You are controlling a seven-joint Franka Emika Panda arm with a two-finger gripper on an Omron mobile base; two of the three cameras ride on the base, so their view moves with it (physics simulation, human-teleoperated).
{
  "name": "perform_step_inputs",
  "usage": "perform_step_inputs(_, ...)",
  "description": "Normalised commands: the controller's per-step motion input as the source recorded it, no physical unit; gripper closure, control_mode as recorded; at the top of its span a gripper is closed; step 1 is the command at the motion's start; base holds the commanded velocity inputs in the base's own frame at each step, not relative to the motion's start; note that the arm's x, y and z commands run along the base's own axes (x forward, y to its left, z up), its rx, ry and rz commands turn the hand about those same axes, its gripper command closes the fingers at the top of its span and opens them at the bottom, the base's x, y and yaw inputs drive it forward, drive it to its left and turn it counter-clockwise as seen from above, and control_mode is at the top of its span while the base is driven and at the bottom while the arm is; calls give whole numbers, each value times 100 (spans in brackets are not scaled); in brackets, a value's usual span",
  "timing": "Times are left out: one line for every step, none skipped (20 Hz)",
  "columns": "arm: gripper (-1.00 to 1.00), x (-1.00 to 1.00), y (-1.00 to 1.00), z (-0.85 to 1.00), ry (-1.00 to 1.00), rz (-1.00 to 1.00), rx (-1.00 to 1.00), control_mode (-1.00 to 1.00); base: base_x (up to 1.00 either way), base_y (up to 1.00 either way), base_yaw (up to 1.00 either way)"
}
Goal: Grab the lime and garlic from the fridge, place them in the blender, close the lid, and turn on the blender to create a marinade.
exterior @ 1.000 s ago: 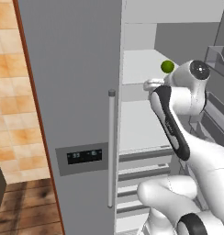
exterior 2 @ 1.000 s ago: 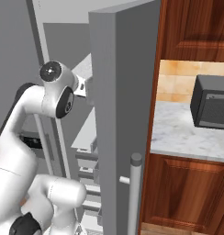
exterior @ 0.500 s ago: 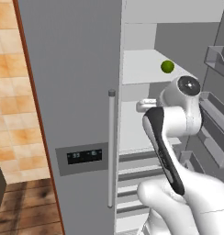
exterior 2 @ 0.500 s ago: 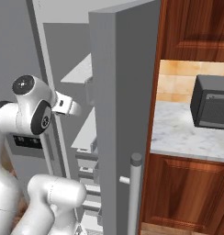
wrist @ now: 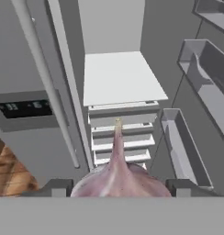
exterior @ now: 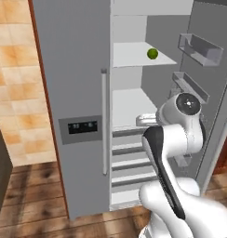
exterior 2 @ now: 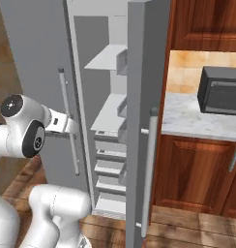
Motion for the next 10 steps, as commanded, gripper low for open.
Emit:
perform_step_inputs(100,0,0,0,0,0,0,100,-100,33,-8)
perform_step_inputs(100,0,0,0,0,0,0,100,-100,34,-19)
perform_step_inputs(100,0,0,0,0,0,0,100,-100,37,-25)
perform_step_inputs(100,0,0,0,0,0,0,100,-100,36,-31)
perform_step_inputs(100,0,0,0,0,0,0,100,-100,21,-37)
perform_step_inputs(100,0,0,0,0,0,0,100,-100,22,-47)
perform_step_inputs(100,0,0,0,0,0,0,100,-100,18,-53)
perform_step_inputs(100,0,0,0,0,0,0,100,-100,17,-58)
perform_step_inputs(100,0,0,0,0,0,0,100,-100,3,-62)
perform_step_inputs(100,0,0,0,0,0,0,100,-100,0,-66)
